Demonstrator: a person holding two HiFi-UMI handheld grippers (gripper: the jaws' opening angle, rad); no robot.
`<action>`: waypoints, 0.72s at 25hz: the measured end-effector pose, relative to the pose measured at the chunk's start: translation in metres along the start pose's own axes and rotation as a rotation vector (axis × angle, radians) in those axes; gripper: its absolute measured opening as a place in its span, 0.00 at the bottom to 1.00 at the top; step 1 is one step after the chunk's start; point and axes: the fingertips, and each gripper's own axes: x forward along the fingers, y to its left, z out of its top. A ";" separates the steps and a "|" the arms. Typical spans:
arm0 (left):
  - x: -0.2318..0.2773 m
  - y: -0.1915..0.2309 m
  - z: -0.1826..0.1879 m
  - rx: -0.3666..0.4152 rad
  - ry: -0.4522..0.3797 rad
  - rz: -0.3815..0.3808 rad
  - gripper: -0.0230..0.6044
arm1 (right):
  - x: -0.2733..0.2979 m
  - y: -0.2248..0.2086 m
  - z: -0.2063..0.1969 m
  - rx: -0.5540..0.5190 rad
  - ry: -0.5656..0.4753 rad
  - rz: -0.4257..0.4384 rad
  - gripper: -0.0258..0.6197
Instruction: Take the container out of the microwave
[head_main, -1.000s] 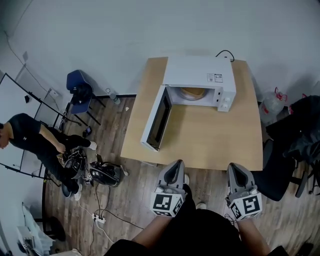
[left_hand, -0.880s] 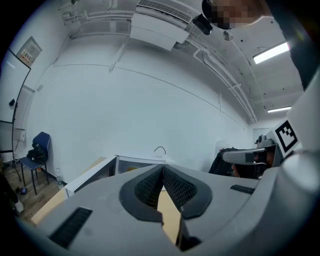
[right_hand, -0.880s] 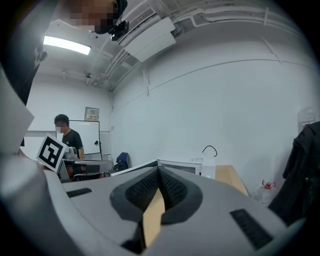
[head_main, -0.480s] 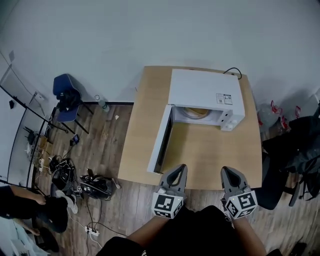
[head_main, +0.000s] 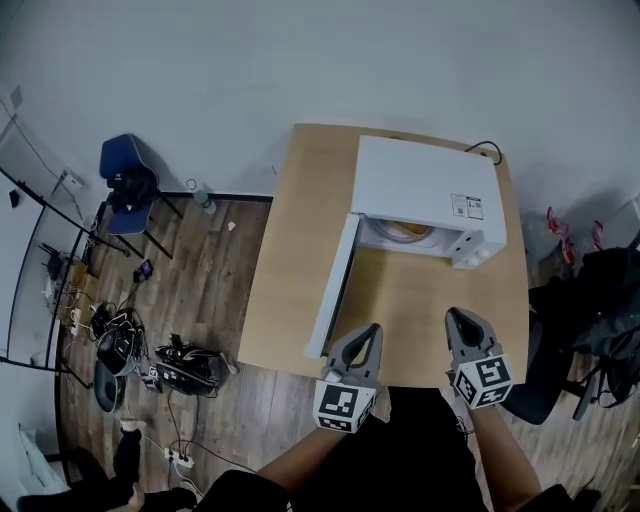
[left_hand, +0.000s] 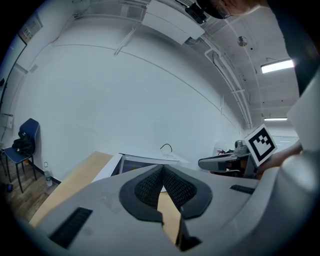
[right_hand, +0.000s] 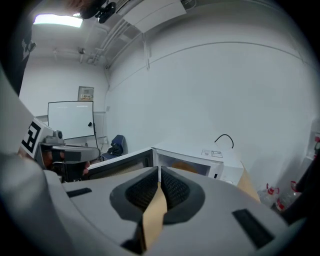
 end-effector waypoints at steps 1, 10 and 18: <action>0.002 0.000 0.000 0.002 0.002 0.000 0.05 | 0.008 -0.003 -0.002 0.001 0.011 0.003 0.13; 0.031 0.011 0.000 0.000 0.035 0.056 0.05 | 0.078 -0.020 -0.016 -0.017 0.071 0.085 0.13; 0.075 0.020 -0.018 -0.030 0.095 0.109 0.05 | 0.148 -0.053 -0.040 -0.080 0.139 0.149 0.18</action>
